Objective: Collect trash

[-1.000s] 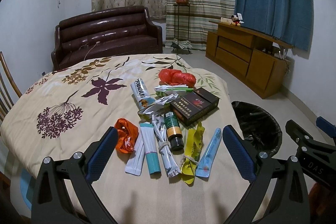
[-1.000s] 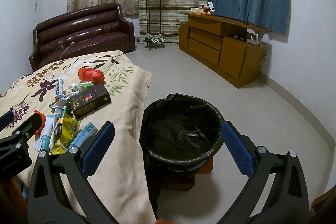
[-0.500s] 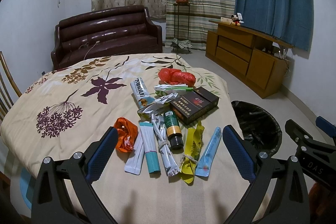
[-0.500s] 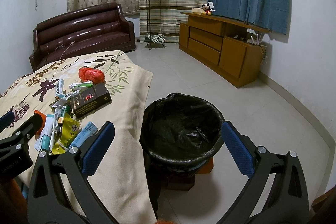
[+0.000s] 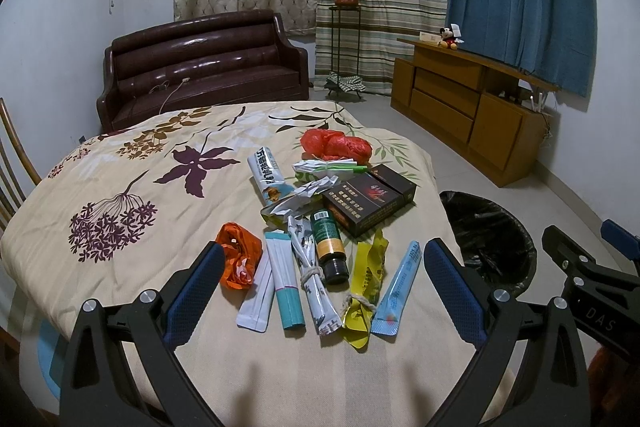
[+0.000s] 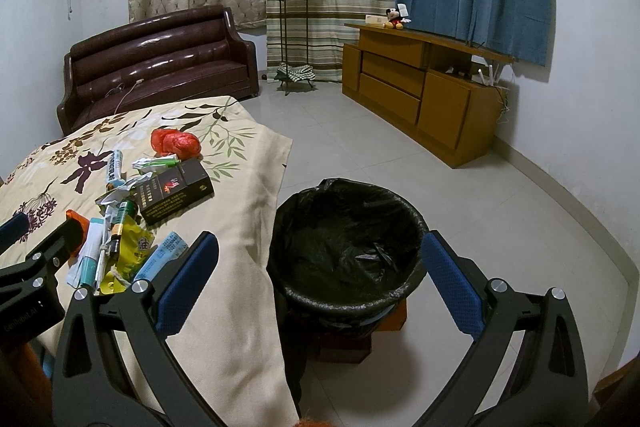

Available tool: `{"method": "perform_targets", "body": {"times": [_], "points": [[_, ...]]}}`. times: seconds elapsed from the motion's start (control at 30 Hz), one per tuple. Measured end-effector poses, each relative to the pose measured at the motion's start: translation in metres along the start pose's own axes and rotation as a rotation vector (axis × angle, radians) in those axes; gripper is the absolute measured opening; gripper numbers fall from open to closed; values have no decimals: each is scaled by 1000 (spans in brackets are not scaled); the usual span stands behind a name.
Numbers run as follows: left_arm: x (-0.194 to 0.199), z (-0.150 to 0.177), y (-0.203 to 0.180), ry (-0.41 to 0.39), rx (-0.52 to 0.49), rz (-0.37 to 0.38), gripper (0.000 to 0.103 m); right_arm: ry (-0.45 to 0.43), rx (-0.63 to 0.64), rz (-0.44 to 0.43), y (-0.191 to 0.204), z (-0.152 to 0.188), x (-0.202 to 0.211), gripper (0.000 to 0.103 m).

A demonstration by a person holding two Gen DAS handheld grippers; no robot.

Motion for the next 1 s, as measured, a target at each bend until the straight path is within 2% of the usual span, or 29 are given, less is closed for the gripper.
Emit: {"method": "perform_targets", "body": {"times": [0.47, 0.7, 0.77, 0.87, 1.0], "points": [[-3, 2, -1, 16, -6, 2, 97, 9, 2, 0, 1, 1, -2, 99], [-11, 11, 20, 58, 5, -19, 96, 26, 17, 0, 13, 5, -8, 98], [-13, 13, 30, 71, 15, -27, 96, 39, 30, -3, 26, 8, -16, 94], [-16, 16, 41, 85, 19, -42, 96, 62, 47, -7, 31, 10, -19, 81], [-19, 19, 55, 94, 14, -63, 95, 100, 70, -34, 50, 14, -26, 77]]}}
Point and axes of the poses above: each gripper's, at about its wrist camera, not at the fingertips, and x roughly against the way its jaws point, y to its left, z to its underside, the point moved 3 cm from there along -x, roughly the way its jaws point, and after that the axes turned 10 degrees about y, right-handed, at the moved point
